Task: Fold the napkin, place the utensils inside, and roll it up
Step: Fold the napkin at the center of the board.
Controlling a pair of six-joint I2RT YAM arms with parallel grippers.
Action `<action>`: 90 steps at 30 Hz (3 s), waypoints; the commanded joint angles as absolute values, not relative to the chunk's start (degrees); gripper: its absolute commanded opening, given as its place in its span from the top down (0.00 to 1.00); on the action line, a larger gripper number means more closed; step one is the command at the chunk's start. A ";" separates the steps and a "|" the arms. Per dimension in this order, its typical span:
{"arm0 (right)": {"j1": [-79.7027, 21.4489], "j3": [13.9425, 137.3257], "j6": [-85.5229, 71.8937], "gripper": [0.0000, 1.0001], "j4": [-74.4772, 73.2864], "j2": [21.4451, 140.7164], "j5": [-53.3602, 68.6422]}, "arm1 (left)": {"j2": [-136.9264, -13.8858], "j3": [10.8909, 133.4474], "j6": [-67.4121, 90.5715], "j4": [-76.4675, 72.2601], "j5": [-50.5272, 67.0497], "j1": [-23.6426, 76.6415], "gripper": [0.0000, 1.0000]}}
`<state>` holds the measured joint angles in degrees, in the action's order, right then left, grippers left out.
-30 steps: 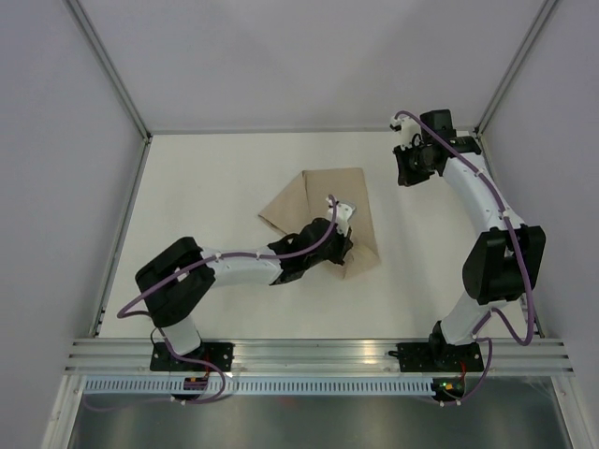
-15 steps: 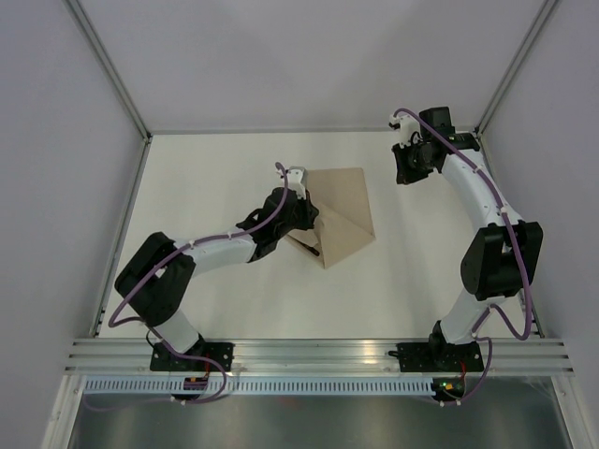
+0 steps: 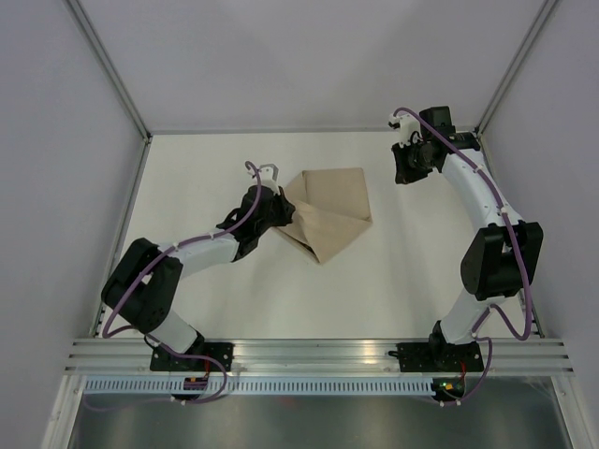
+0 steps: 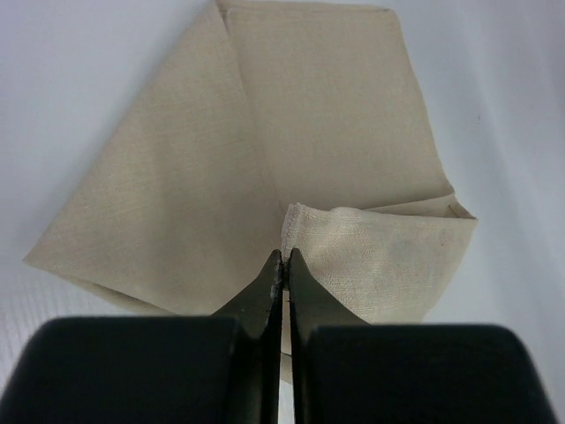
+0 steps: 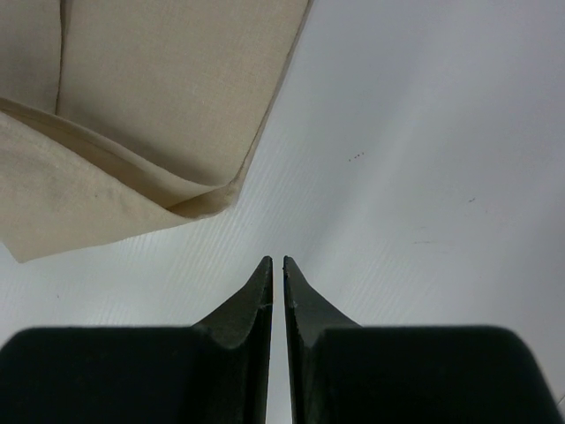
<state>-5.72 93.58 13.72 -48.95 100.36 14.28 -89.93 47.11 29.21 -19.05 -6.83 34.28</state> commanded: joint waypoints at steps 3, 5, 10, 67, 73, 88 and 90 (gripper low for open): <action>-5.45 95.63 13.27 0.86 -50.36 101.07 15.56 | -88.07 45.27 32.25 -21.35 -6.33 32.87 0.98; -5.54 95.54 13.36 0.85 -50.45 100.99 15.56 | -88.15 44.74 32.52 -21.80 -6.33 32.26 0.98; -6.06 95.45 13.45 0.85 -50.71 100.99 15.21 | -88.59 45.09 32.70 -22.15 -6.33 31.20 0.98; -18.46 97.21 11.34 0.86 -48.16 112.15 9.76 | -92.18 53.25 24.97 -12.67 7.46 24.70 0.32; -18.63 96.51 11.95 0.86 -47.73 112.24 8.53 | -95.18 60.81 19.35 -1.71 6.07 23.82 0.28; -18.63 95.89 11.43 0.86 -47.29 111.97 8.44 | -98.70 67.32 18.19 14.94 0.70 23.82 0.34; -18.72 95.80 11.34 0.86 -47.11 111.80 8.44 | -99.66 67.85 18.37 15.20 1.49 23.82 0.35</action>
<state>-18.59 94.89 12.78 -47.48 112.73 10.02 -98.26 65.06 20.21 11.99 1.50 24.08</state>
